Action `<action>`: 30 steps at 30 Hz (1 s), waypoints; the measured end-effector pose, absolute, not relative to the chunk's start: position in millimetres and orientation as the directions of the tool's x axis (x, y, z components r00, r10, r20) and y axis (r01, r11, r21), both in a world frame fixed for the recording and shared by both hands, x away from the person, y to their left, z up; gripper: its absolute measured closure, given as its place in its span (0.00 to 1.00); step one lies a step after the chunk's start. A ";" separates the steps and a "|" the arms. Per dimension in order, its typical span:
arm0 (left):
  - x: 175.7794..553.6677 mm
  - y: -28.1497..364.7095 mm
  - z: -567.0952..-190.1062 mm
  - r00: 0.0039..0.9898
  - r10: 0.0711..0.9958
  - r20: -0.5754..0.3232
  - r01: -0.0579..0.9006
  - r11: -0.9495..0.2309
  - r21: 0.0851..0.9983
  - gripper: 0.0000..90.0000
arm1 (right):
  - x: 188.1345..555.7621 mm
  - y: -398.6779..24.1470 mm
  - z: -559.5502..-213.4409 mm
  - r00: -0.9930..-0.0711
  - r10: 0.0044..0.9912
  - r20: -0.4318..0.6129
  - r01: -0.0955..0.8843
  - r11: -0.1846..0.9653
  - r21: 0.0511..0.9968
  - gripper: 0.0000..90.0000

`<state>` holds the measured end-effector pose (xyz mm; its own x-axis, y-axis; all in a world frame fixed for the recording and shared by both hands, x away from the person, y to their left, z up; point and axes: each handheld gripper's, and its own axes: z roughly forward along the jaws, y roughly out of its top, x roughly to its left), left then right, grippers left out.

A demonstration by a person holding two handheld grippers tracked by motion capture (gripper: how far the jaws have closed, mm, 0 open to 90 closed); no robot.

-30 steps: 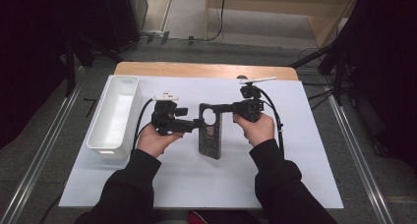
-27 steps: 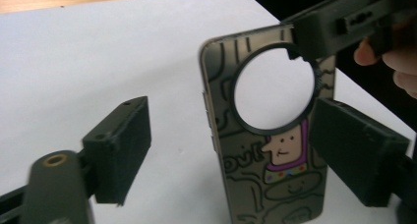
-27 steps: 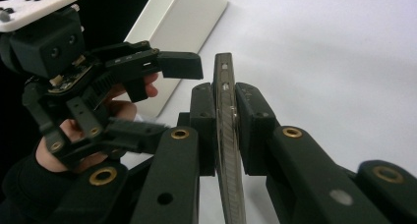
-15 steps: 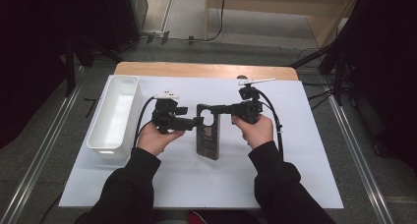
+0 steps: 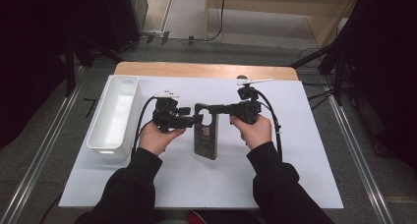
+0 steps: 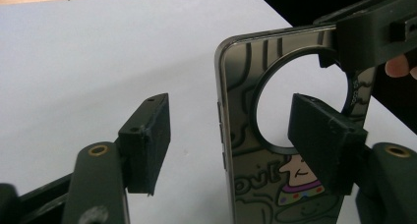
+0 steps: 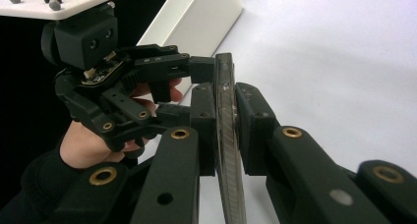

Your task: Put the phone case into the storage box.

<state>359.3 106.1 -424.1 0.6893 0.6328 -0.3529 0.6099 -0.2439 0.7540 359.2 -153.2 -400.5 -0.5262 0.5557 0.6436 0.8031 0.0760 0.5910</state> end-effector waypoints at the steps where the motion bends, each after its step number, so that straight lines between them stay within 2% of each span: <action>1: 359.4 105.9 -424.2 0.688 0.634 -0.352 0.612 -0.247 0.752 0.38 | 359.1 -152.6 -400.6 -0.527 0.556 0.643 0.802 0.074 0.593 0.86; 12: 361.5 103.9 -423.7 0.662 0.657 -0.362 0.633 -0.231 0.739 0.49 | 358.5 -148.9 -400.1 -0.532 0.550 0.644 0.798 0.071 0.598 0.86; 17: 360.7 103.4 -422.8 0.664 0.654 -0.362 0.632 -0.232 0.739 0.58 | 357.0 -148.0 -399.4 -0.539 0.545 0.643 0.791 0.066 0.608 0.86; 21: 361.0 103.8 -422.3 0.660 0.654 -0.370 0.637 -0.225 0.737 0.60 | 356.0 -147.3 -398.4 -0.544 0.545 0.638 0.786 0.067 0.614 0.86; 30: 361.0 104.5 -421.7 0.655 0.661 -0.366 0.634 -0.217 0.743 0.69 | 355.0 -142.4 -398.7 -0.553 0.540 0.635 0.781 0.069 0.621 0.86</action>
<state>361.0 104.5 -421.7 0.6548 0.6613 -0.3659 0.6337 -0.2166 0.7426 355.0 -142.4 -398.7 -0.5526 0.5402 0.6346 0.7807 0.0690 0.6211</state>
